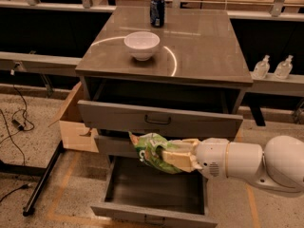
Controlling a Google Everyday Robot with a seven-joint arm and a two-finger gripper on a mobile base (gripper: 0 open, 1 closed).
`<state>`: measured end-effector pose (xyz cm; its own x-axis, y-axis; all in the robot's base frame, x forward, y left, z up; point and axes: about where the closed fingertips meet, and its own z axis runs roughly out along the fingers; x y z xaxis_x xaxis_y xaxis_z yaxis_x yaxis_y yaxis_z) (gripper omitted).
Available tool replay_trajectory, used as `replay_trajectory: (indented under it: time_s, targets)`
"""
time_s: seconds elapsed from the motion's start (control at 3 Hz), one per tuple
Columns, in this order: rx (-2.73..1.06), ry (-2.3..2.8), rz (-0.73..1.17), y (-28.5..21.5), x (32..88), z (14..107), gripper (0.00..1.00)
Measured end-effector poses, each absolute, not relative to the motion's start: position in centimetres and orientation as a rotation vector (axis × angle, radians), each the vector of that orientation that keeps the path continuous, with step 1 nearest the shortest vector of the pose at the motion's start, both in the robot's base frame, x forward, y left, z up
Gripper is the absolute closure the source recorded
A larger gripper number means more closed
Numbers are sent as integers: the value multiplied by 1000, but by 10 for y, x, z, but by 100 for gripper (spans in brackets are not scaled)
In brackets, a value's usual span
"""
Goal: Place green rice chip bag into bottom drawer
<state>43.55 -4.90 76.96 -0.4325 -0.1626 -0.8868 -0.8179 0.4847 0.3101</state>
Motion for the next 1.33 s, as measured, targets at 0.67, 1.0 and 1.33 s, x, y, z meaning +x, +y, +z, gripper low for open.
replay_trajectory:
  time_s: [0.67,1.0,1.33]
  targets:
    - [-836,1877,900,-64,462,671,100]
    - [-838,1880,900,-70,470,622,100]
    - [-832,1867,905,-68,477,579,100]
